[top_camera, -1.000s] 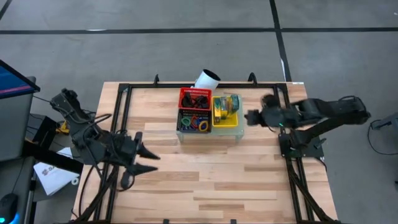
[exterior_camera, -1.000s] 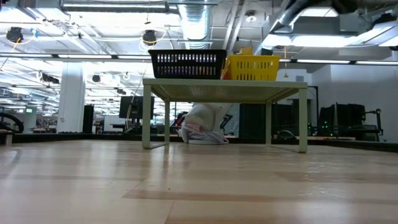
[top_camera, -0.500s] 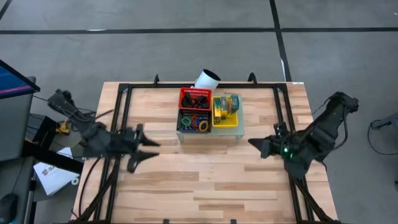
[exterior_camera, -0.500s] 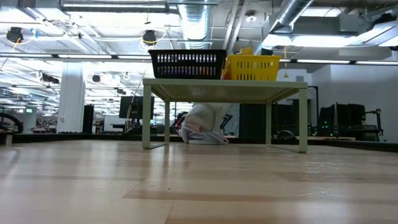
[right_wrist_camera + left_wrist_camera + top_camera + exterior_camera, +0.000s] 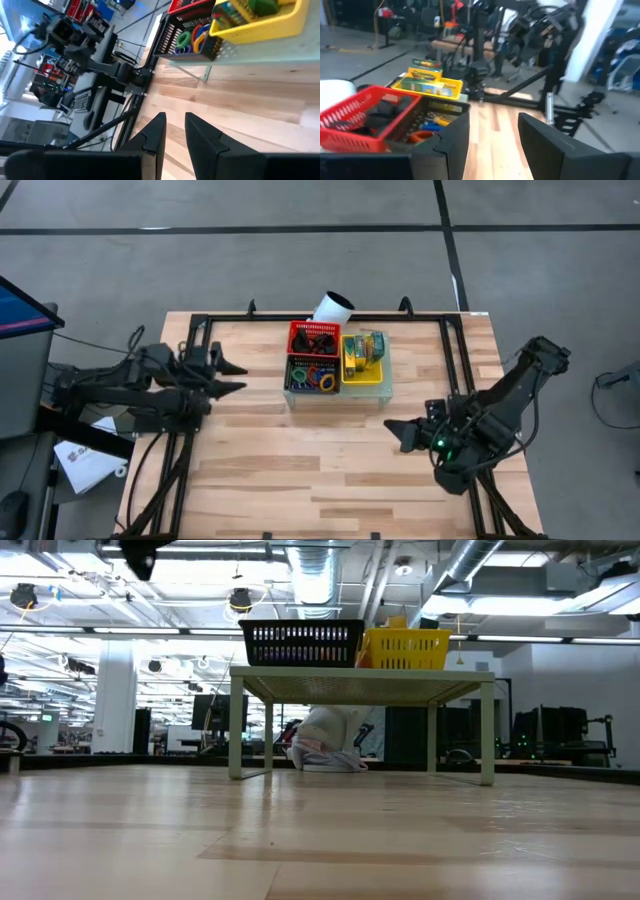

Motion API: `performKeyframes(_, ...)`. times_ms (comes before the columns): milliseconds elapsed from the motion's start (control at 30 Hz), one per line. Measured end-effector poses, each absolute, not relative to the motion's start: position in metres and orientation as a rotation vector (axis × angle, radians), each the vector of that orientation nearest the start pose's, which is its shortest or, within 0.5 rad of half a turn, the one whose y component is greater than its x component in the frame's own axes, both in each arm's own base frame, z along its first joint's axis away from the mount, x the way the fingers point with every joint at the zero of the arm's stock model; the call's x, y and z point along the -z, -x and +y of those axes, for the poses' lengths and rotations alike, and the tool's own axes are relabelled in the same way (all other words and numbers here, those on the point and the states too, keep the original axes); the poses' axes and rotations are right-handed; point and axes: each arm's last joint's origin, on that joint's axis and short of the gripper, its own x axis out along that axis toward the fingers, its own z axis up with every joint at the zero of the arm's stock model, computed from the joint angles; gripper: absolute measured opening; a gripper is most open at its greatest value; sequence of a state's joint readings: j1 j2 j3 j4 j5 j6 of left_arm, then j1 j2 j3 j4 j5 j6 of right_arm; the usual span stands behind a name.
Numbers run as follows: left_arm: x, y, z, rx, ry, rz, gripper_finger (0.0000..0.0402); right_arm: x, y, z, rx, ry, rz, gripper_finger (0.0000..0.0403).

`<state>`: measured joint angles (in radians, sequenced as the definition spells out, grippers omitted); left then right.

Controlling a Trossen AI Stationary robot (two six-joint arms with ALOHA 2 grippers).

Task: Pick & Place Office Desk Supplies
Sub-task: Return to Home Position

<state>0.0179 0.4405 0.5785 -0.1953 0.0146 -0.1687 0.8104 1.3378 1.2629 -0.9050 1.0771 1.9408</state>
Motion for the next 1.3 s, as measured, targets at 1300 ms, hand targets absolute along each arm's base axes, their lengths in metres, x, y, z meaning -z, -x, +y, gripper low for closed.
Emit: performKeyframes(1300,-0.164,-0.102,-0.003,0.015,0.397,0.103,0.0163,-0.297,-0.267,0.170,0.418,-0.932,0.613,0.0069)
